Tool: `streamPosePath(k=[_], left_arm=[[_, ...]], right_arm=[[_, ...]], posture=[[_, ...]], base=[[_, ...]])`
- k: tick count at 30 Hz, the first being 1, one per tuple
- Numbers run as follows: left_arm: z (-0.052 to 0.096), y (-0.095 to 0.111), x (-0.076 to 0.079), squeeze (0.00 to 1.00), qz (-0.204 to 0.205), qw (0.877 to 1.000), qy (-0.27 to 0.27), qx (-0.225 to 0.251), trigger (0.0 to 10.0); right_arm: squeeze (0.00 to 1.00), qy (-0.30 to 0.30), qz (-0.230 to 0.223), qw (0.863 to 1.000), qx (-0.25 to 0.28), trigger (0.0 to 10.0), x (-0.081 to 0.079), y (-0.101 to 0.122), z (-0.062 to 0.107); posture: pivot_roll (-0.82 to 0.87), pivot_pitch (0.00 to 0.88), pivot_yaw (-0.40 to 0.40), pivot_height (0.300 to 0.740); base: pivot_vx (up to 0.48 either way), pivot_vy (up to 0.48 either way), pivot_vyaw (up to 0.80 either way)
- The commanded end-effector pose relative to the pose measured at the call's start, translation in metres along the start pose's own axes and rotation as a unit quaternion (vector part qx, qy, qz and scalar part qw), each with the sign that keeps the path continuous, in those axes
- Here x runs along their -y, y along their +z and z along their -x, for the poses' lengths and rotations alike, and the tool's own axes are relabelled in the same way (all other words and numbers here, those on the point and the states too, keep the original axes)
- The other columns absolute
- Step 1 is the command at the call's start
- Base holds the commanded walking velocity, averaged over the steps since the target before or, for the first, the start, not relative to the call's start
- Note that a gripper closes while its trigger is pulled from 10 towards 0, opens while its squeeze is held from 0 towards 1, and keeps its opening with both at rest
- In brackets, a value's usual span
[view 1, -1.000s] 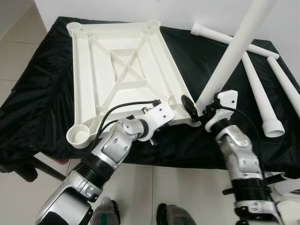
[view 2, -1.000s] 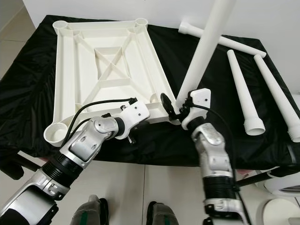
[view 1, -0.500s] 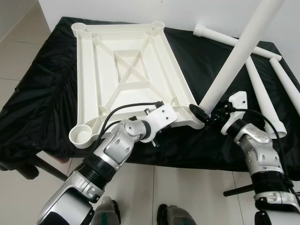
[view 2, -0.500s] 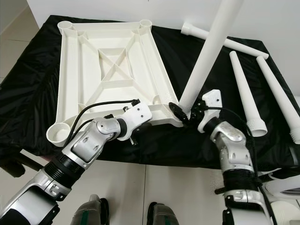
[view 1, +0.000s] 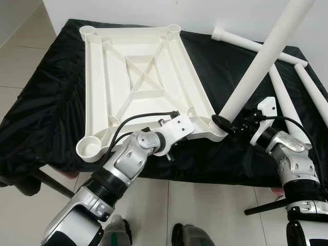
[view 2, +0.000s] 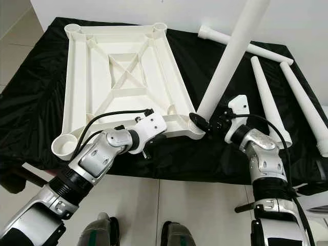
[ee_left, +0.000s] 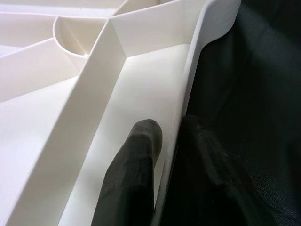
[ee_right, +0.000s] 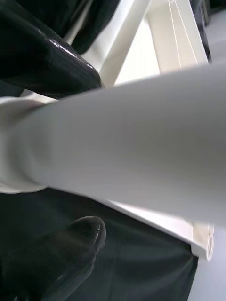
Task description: Building children table
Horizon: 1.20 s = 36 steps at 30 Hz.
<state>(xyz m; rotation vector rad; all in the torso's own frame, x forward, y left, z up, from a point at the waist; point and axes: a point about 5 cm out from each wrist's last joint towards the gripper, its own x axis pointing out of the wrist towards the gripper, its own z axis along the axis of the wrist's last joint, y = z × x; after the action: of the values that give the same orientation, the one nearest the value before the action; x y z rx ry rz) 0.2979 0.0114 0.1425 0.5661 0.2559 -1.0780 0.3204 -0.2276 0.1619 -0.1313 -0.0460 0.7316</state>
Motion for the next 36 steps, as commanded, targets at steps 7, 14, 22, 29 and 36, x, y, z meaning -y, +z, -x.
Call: streamPosePath(k=[7,14,22,29,36], left_arm=[[-0.005,0.002,0.01,0.0,-0.006,0.999,-0.032,0.005,10.0],[-0.006,0.002,0.01,0.0,-0.006,0.999,-0.032,0.004,10.0],[-0.005,0.001,0.01,0.0,-0.004,0.999,-0.032,0.005,10.0],[-0.005,0.001,0.01,0.0,-0.005,0.999,-0.032,0.004,10.0],[-0.005,0.001,0.01,0.0,-0.005,0.999,-0.033,0.004,10.0]], right_arm=[[0.0,0.014,-0.015,1.0,0.004,0.0,-0.001,-0.003,0.001],[0.0,0.019,-0.023,1.0,0.008,0.0,-0.008,-0.005,0.0],[0.0,-0.003,-0.037,0.999,0.027,10.0,-0.018,0.0,-0.007],[0.0,-0.035,-0.043,0.997,0.049,10.0,-0.029,0.007,-0.014],[0.0,-0.064,-0.046,0.995,0.062,10.0,-0.046,0.016,-0.025]], posture=[[-0.03,0.094,-0.043,0.74],[-0.04,0.098,-0.046,0.74],[-0.03,0.1,-0.049,0.74],[-0.04,0.101,-0.047,0.74],[-0.03,0.102,-0.049,0.74]], base=[[0.0,0.0,0.0],[0.0,0.0,0.0],[0.0,0.0,0.0],[0.0,0.0,0.0],[0.0,0.0,0.0]])
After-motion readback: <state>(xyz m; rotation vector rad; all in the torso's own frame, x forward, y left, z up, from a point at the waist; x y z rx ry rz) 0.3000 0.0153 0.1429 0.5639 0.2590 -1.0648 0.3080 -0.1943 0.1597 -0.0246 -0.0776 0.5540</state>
